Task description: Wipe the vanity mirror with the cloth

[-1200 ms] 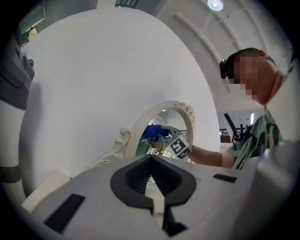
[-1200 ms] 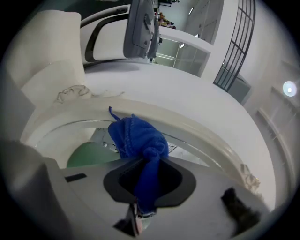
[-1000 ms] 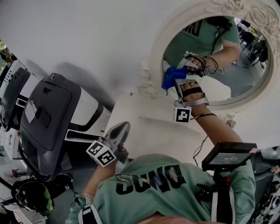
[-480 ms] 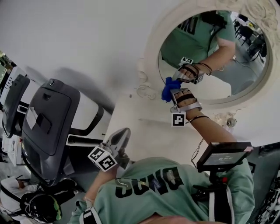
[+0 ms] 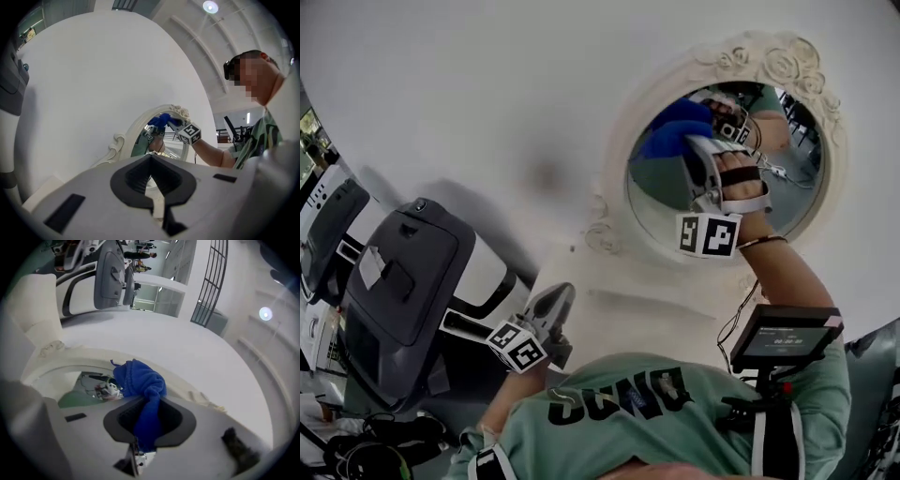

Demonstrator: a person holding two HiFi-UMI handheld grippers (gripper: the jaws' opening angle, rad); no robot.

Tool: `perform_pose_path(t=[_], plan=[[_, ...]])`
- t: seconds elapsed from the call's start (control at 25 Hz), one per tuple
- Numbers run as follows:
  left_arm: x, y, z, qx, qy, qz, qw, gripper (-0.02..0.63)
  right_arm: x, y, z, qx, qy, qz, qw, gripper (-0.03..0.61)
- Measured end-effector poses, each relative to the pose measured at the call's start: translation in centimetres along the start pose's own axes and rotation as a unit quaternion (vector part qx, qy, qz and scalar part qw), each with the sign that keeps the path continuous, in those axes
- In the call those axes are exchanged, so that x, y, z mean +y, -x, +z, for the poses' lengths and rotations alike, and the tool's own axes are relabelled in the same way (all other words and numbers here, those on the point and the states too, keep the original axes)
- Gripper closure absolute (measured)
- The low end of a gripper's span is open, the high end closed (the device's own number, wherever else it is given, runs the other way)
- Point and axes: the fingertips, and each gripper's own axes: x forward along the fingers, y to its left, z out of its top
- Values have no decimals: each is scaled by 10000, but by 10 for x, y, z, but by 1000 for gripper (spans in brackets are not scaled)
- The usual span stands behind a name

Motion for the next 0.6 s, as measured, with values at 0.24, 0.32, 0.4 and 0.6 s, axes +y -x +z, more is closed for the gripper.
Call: perform_pose_path(t=[0.24,0.32,0.4,0.6], plan=[[-2,2,4,-90,-9,-61,9999,604,-63,-22,-25,521,475,-347,9969,517],[0,2,4,-101,6,-44,9999,604,-59,-29,-30,606,620,-299,9958,517],[1,3,4,-100,13,-31,9999,604,-57,-33,-32,655,641,-286,9954,517],[1,-2,3,-54,47,-59,10000,604,-49,-35,-32,673,608,-289,9955,520]])
